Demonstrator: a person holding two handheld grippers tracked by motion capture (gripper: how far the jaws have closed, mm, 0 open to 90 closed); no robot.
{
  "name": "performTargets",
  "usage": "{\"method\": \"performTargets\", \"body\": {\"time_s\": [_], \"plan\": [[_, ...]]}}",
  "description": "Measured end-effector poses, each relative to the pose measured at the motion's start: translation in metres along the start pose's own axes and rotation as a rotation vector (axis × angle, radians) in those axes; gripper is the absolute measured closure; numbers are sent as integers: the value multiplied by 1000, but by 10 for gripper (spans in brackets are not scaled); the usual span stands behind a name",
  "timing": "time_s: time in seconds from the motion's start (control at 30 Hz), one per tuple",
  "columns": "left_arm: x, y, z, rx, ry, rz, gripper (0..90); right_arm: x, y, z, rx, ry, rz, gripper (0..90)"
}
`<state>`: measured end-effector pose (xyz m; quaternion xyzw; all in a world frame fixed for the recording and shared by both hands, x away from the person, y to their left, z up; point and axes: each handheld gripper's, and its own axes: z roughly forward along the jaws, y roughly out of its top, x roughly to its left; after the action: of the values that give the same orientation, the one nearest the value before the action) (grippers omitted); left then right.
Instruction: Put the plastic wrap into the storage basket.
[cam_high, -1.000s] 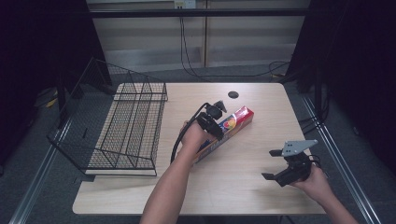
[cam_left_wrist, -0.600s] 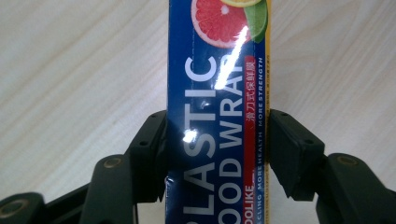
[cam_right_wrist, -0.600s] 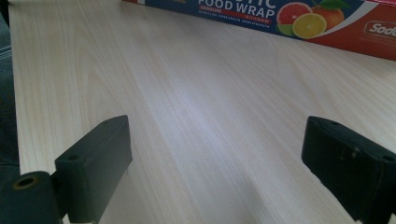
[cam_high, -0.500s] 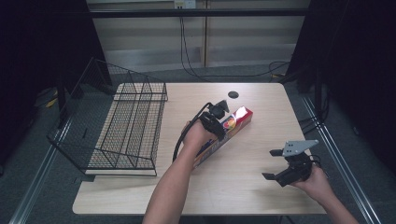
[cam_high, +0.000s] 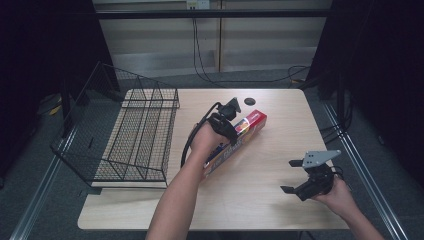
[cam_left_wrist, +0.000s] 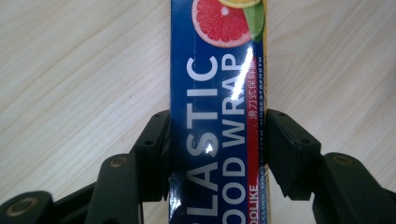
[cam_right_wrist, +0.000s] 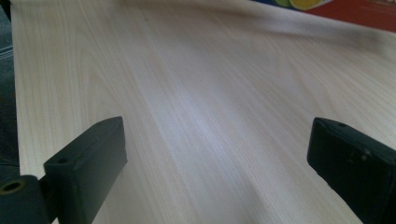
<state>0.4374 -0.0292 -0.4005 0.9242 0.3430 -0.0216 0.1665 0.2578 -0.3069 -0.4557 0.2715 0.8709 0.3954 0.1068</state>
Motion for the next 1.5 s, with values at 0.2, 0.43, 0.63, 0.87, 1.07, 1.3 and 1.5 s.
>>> {"method": "performTargets", "body": {"time_s": [0.2, 0.43, 0.63, 0.87, 1.07, 1.3, 1.5], "plan": [[7, -4, -21, -18, 16, -44, 461, 1, 0, 1, 0, 1, -2, 17], [12, -9, -40, -43, 27, -87, 461, 0, 0, 2, -6, 5, 2, 17], [15, -13, -52, -53, 35, -100, 460, 0, 0, 1, -12, 7, 1, 19], [18, -16, -65, -46, 40, -120, 460, 0, 0, 1, -15, 4, -7, 20], [23, -18, -82, -49, 57, -140, 460, 0, 0, 1, -14, 8, -6, 20], [27, -22, -98, -67, 67, -159, 459, 1, 0, 1, -18, 9, -8, 18], [30, -25, -110, -70, 73, -181, 459, 1, 0, 1, -17, 11, -1, 20]]}}
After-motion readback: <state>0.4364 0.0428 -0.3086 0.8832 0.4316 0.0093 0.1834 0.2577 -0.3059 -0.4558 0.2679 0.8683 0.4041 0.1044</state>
